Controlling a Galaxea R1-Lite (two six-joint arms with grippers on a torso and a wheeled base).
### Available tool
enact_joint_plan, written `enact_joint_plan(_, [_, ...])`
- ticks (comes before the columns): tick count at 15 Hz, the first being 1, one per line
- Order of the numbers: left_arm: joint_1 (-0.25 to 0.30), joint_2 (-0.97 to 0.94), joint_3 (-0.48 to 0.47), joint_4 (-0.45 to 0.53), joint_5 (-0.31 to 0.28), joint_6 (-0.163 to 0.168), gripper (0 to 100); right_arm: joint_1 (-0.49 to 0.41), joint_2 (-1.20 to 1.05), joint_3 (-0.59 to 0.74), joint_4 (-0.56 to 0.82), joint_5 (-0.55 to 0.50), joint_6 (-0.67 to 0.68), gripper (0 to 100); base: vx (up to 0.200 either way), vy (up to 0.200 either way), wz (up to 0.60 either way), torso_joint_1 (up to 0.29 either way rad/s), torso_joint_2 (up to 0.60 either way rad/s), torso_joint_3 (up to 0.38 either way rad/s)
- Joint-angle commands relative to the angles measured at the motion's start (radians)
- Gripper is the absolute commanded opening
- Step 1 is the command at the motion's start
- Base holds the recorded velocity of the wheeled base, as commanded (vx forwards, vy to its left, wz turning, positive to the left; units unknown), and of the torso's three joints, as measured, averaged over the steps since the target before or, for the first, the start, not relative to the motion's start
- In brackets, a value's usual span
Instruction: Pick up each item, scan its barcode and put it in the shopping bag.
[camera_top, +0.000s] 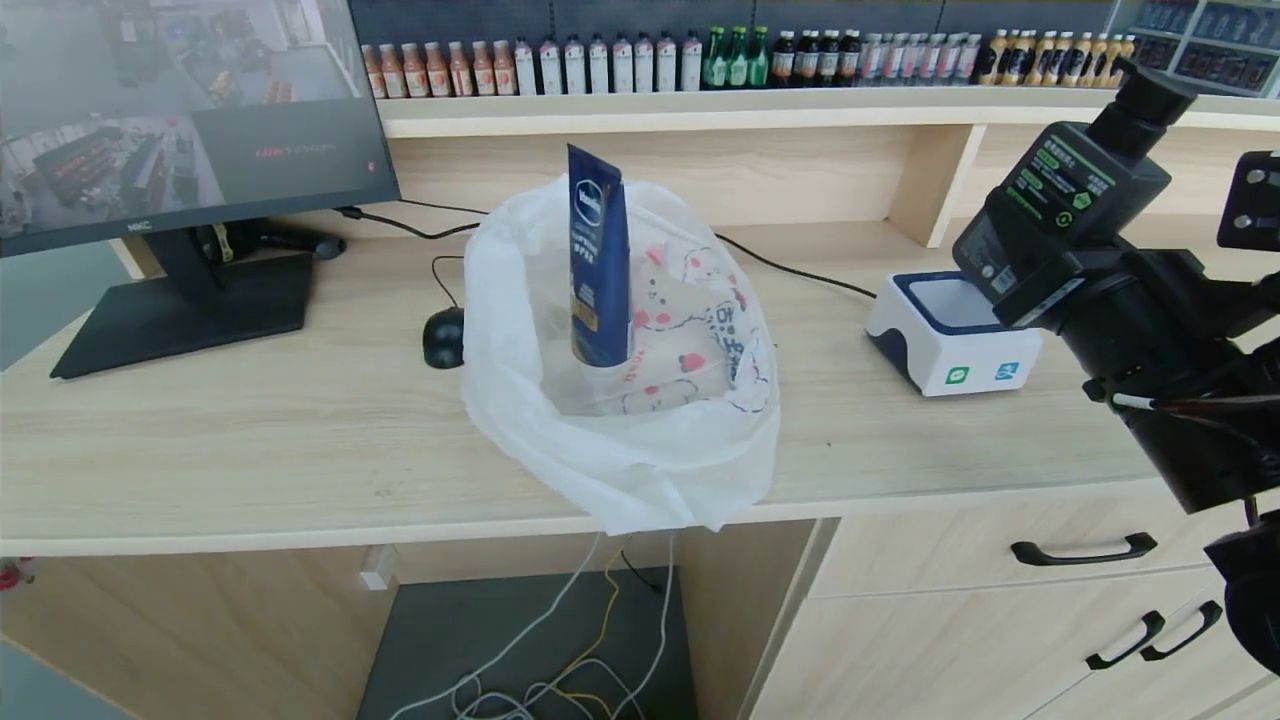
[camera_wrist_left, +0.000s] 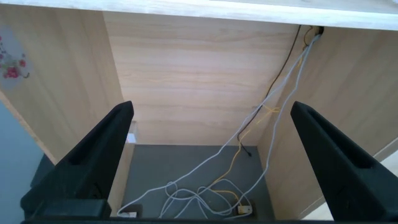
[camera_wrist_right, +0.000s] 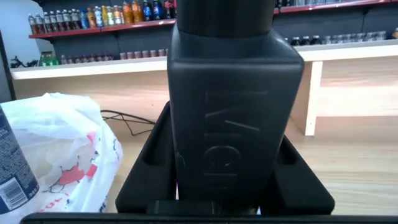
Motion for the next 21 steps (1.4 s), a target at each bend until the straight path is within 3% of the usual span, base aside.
enact_joint_plan(1, [0.0, 0.0, 0.0, 0.0, 0.0, -0.001, 100, 0.001, 0.008, -0.011, -0.002, 0.011, -0.001, 0, 0.0, 0.2, 0.0, 0.012, 0.01, 0.002])
enact_joint_plan(5, [0.0, 0.0, 0.0, 0.0, 0.0, 0.002, 100, 0.013, 0.028, -0.044, -0.002, 0.018, -0.001, 0, 0.0, 0.2, 0.0, 0.001, 0.0, 0.0])
enact_joint_plan(14, [-0.001, 0.0, 0.0, 0.0, 0.0, 0.005, 100, 0.073, 0.146, -0.227, 0.015, 0.045, -0.011, 0, 0.0, 0.0, 0.0, 0.0, 0.0, 0.0])
enact_joint_plan(17, [0.0, 0.0, 0.0, 0.0, 0.0, 0.005, 100, 0.146, 0.214, -0.302, 0.017, 0.06, -0.008, 0, 0.0, 0.0, 0.0, 0.0, 0.0, 0.0])
enact_joint_plan(21, [-0.001, 0.0, 0.0, 0.0, 0.0, 0.005, 100, 0.202, 0.292, -0.287, 0.023, 0.06, -0.011, 0, 0.0, 0.0, 0.0, 0.0, 0.0, 0.0])
